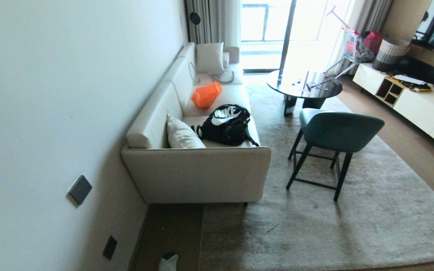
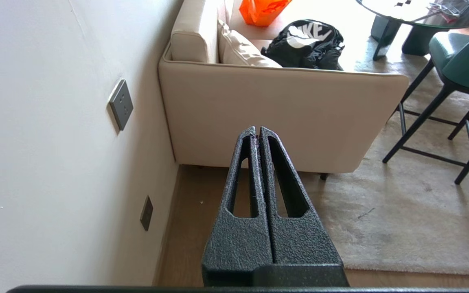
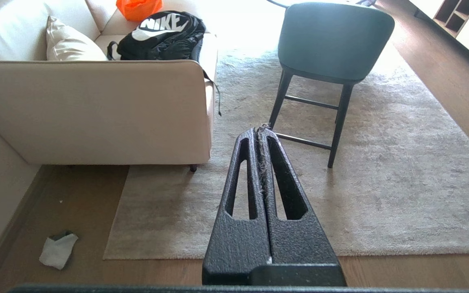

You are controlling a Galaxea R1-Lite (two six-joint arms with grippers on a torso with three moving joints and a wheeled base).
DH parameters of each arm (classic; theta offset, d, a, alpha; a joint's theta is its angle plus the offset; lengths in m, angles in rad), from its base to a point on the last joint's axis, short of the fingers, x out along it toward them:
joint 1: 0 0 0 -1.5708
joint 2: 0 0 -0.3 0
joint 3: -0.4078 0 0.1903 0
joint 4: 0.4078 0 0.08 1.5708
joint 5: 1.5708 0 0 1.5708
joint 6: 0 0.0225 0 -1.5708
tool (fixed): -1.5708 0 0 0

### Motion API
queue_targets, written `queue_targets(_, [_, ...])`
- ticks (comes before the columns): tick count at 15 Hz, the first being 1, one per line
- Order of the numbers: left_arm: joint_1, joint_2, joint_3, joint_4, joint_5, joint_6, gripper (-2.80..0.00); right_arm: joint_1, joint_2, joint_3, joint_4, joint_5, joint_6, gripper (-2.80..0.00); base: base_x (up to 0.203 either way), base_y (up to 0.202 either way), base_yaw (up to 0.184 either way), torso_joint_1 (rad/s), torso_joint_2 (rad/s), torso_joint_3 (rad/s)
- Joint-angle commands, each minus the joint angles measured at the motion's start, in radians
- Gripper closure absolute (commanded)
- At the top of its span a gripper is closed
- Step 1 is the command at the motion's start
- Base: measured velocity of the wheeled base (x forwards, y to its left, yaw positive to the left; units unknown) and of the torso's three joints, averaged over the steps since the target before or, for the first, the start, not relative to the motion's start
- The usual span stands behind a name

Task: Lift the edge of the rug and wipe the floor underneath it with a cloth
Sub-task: Pick up the rag

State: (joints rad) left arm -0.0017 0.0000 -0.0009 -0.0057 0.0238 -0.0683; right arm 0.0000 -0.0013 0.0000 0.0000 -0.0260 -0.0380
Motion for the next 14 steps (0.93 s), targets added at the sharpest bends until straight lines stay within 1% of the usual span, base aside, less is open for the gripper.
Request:
queue_targets(1, [0.000,0.000,-0.001,0.000,0.001,-0.001,0.00,0.000,0.001,0.000,0.000,0.000,0.000,0.00,0.000,0.000,0.000,0.000,0.00,0.000])
queue_targets(14, [0.000,0.000,0.001,0.000,0.001,-0.001,0.00,0.000,0.001,0.000,0.000,0.000,0.000,0.00,0.000,0.000,0.000,0.000,0.00,0.000])
